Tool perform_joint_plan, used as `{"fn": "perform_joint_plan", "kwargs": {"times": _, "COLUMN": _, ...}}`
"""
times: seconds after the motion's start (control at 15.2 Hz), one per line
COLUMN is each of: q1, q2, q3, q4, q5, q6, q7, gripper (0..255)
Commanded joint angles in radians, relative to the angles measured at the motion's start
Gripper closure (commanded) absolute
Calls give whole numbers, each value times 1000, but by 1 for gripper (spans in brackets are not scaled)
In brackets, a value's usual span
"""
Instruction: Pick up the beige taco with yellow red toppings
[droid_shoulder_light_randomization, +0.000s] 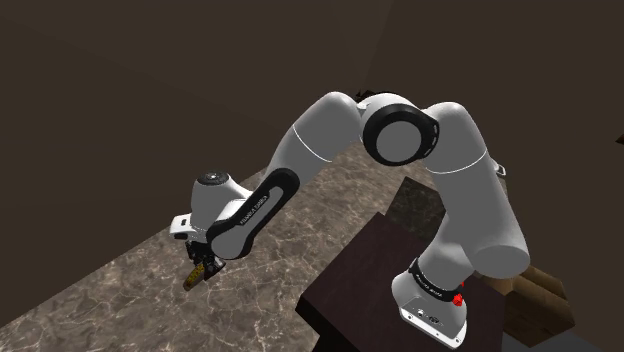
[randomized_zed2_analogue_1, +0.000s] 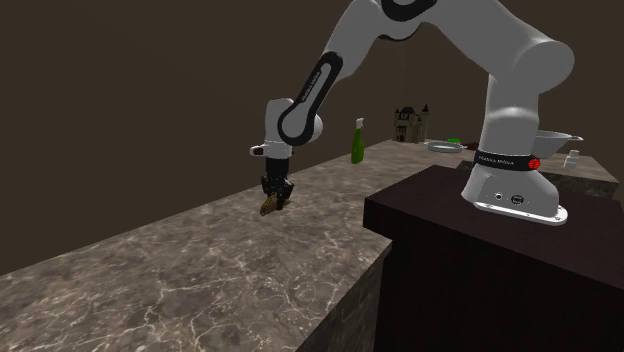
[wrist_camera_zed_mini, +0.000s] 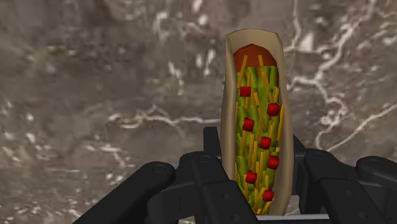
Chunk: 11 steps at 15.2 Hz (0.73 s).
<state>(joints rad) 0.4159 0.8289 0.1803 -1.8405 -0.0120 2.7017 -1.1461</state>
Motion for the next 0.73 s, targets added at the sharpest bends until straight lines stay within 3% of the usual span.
{"fn": "perform_joint_plan", "kwargs": {"times": 0.0, "q1": 0, "q2": 0, "q3": 0, "q4": 0, "q5": 0, "q6": 0, "q7": 0, "gripper": 255}}
{"fn": "perform_joint_plan", "kwargs": {"times": 0.66, "q1": -7, "q2": -62, "q3": 8, "q4": -29, "q5": 5, "q6": -32, "q7": 2, "gripper": 255}}
